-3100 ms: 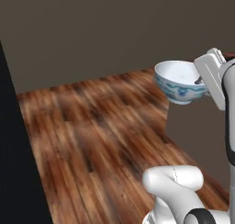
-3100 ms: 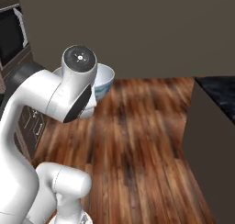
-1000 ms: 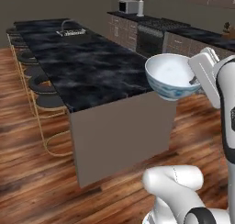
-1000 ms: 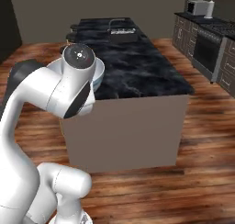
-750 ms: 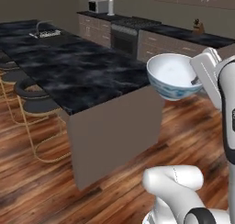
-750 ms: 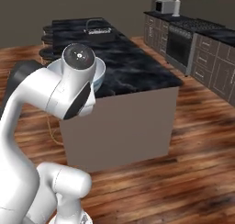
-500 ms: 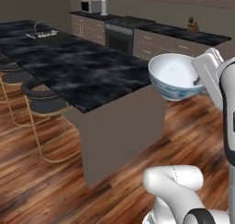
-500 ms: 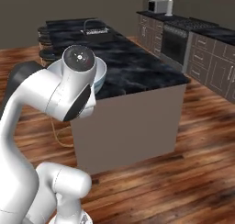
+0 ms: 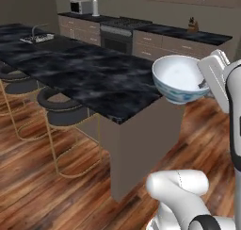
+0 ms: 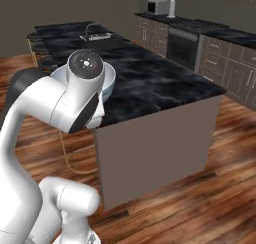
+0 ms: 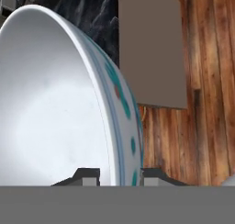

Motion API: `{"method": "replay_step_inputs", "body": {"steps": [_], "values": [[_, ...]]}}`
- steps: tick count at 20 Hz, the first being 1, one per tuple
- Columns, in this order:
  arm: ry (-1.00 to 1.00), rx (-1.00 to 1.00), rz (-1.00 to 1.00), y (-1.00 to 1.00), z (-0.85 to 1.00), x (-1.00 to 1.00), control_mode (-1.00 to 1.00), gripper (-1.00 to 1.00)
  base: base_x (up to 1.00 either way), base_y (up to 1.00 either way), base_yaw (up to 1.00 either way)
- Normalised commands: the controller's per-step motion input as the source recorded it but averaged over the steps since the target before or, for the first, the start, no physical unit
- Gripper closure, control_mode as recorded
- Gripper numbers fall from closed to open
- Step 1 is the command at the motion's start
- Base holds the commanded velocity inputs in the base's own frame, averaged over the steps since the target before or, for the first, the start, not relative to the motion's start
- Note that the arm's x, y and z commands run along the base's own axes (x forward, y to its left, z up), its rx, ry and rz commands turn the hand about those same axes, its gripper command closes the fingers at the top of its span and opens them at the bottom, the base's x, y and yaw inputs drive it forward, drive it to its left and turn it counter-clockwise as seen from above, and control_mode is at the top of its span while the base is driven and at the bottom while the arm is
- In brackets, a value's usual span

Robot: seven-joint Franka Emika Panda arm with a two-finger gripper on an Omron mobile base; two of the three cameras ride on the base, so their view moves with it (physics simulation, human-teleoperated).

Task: Pick up the bowls from the cabinet and place each bowl in front of a stool on the dining counter.

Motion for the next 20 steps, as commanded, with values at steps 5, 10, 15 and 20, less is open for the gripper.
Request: {"method": "replay_step_inputs", "body": {"steps": [5,10,15,20], "values": [[0.00,0.00,0.00,0.00,0.00,0.00,1.00,1.00,0.35,1.00,-0.25],[0.00,0.00,0.00,0.00,0.00,0.00,1.00,1.00,0.17,1.00,-0.27],[0.00,0.00,0.00,0.00,0.00,0.00,1.00,1.00,0.00,1.00,-0.37],[0.00,0.00,0.00,0.00,0.00,0.00,1.00,1.00,0.04,1.00,-0.52]]}}
